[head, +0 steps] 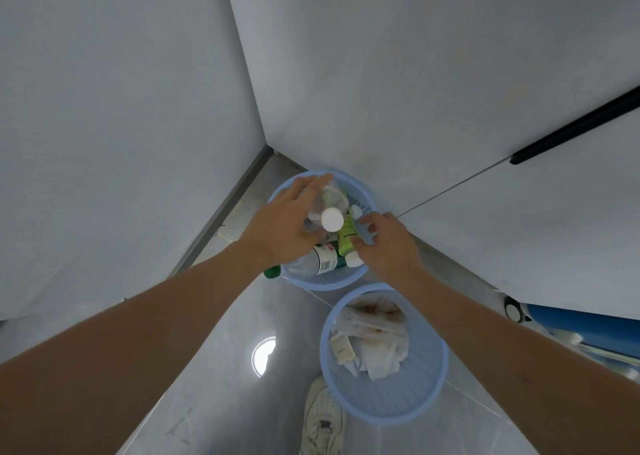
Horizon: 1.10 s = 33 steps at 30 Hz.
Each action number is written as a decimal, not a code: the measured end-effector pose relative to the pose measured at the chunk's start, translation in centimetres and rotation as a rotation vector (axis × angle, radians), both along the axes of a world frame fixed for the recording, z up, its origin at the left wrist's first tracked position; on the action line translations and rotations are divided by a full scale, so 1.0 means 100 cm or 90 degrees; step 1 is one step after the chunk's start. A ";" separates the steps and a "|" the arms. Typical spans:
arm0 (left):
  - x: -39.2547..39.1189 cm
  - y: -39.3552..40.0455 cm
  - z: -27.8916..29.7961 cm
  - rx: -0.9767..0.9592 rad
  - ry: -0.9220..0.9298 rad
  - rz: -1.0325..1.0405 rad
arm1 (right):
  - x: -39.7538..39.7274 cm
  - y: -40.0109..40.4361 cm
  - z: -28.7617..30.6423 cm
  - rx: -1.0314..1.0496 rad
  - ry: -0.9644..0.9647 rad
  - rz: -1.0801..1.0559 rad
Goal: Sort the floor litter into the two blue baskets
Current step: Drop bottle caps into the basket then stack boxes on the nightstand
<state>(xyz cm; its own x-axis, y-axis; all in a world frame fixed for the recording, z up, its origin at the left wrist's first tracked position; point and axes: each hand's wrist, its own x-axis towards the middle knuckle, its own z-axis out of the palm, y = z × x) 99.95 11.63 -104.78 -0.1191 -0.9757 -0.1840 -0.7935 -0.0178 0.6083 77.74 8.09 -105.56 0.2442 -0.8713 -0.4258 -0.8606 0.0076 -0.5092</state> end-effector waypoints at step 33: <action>0.240 0.402 0.301 -0.027 -0.023 0.356 | 0.263 0.279 0.305 -0.132 -0.051 0.318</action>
<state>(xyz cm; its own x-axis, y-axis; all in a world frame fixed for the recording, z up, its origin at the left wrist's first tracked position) 123.93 51.79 -74.71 0.4236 -0.8953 -0.1380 -0.6908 -0.4178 0.5901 104.05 36.01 -75.10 0.6746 -0.7046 -0.2202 -0.6923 -0.5002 -0.5202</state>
